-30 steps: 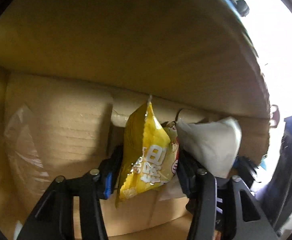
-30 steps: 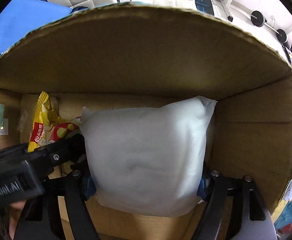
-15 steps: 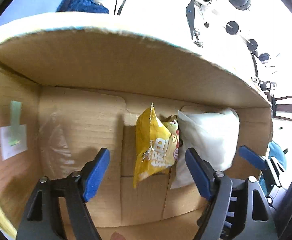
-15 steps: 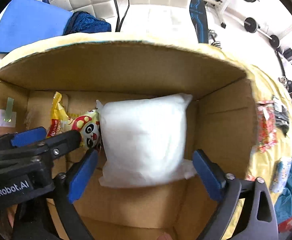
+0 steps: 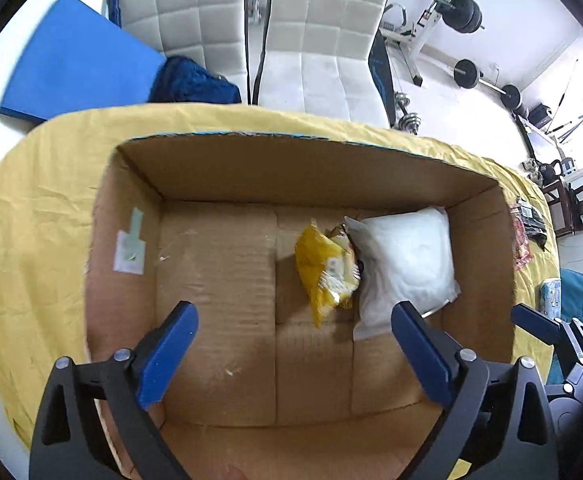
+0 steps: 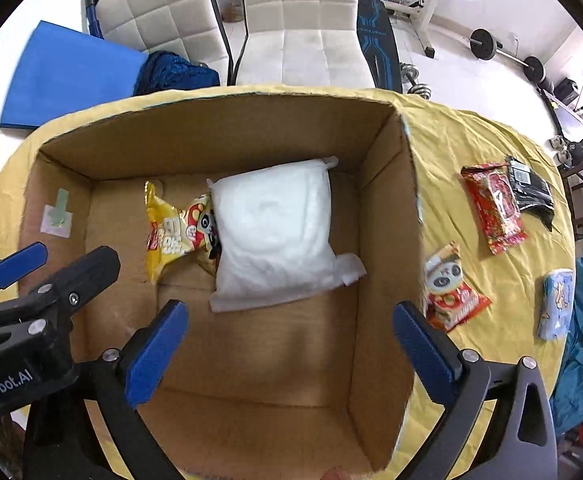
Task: Organize soft objects
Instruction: 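Open both tools to release the white pack and chip bag in the box, then move both tools out of the box toward the remaining packages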
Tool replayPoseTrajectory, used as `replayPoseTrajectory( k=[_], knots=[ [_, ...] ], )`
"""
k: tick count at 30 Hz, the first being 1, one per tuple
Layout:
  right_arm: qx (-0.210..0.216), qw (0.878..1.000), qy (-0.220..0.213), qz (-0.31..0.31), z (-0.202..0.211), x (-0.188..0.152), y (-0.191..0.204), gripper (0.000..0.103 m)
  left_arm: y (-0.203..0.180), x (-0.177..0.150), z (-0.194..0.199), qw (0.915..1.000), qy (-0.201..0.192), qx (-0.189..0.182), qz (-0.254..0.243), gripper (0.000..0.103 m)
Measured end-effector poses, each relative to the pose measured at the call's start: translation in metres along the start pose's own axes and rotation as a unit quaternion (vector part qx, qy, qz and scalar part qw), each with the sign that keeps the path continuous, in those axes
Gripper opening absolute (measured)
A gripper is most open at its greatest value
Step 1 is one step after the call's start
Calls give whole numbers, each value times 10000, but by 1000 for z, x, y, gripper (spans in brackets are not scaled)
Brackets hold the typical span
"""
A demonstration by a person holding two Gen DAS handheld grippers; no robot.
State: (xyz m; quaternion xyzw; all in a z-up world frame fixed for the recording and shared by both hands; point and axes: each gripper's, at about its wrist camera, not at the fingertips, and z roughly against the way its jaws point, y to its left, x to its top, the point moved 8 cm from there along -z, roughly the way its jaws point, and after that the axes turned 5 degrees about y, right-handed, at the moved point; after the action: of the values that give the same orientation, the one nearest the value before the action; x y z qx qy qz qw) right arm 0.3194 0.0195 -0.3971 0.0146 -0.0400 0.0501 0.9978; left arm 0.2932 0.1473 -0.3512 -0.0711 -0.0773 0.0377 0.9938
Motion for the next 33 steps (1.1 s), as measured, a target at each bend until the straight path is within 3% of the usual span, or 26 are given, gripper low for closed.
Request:
replayPoseTrajectory(
  k=[11,26,30,33],
  knots=[
    [-13,9988,-499,19,72,-44,4,103,0,-26,60,9977,-581,248,-232,100],
    [365,9958,-839,-23,142,-100,10,103,-17,-59,124,9961,-796,247,-294,100],
    [514,9953,-820,-92,147,-104,-7,103,-30,-58,132,9956,-878,251,-229,100],
    [546,9949,-798,-287,147,-105,-42,103,-50,-53,134,9953,-892,264,-259,100]
  ],
)
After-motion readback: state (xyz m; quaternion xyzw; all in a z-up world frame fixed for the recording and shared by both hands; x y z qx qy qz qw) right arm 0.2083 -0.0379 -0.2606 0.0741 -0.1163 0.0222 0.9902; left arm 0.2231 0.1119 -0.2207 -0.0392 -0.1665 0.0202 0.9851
